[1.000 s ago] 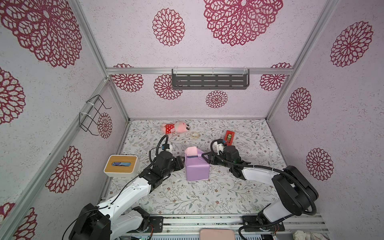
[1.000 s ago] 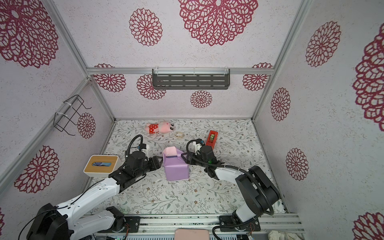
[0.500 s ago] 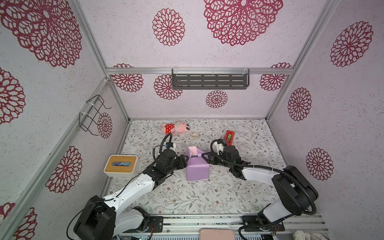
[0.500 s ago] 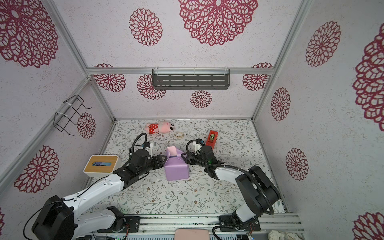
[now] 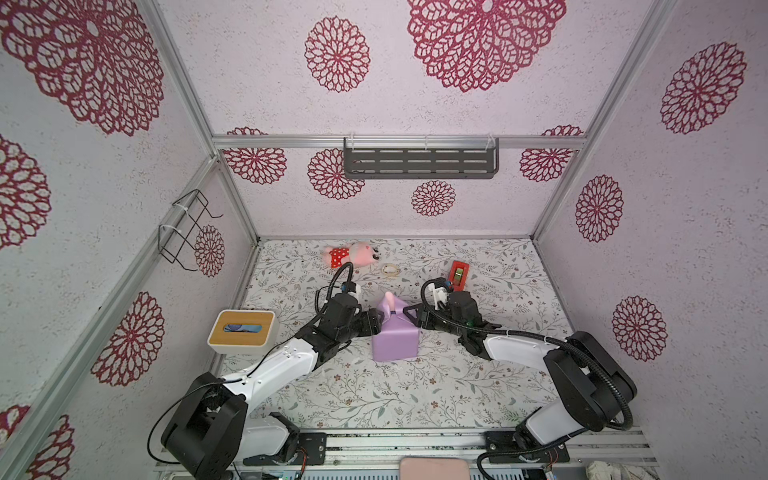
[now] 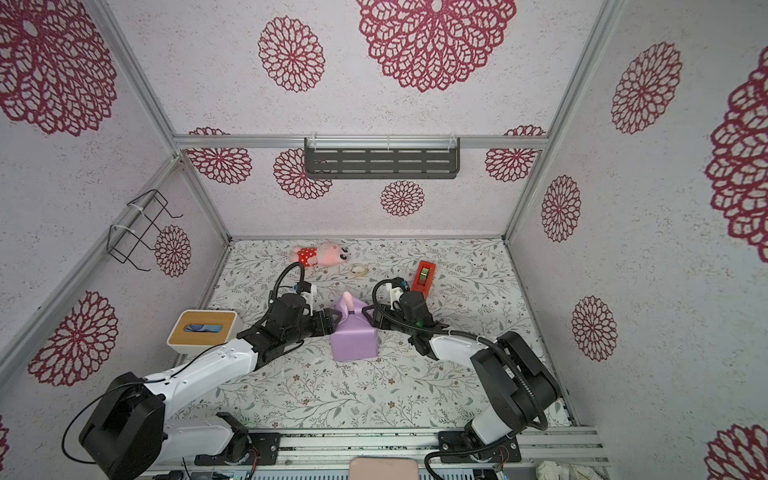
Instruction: Wrap the gift box in paper
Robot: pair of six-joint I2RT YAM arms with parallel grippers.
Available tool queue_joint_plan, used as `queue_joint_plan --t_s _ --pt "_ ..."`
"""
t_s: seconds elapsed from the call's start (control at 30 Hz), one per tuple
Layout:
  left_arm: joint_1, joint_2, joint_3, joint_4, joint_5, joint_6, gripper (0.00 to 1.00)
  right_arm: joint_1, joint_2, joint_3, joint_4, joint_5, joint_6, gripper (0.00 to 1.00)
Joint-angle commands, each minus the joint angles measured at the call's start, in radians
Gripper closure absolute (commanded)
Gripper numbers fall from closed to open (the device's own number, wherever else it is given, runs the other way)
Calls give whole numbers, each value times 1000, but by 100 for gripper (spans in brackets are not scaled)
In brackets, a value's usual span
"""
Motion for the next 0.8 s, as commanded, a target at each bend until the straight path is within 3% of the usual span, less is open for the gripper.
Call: queue_joint_plan --t_s 0.0,0.3,0.77 --pt "21 27 23 13 50 52 25 11 13 -4 -71 18 -16 44" --pt "66 48 32 15 128 131 17 12 16 -6 -66 16 -17 44" --pt "107 149 114 -18 202 217 15 11 22 -3 -63 0 -29 44"
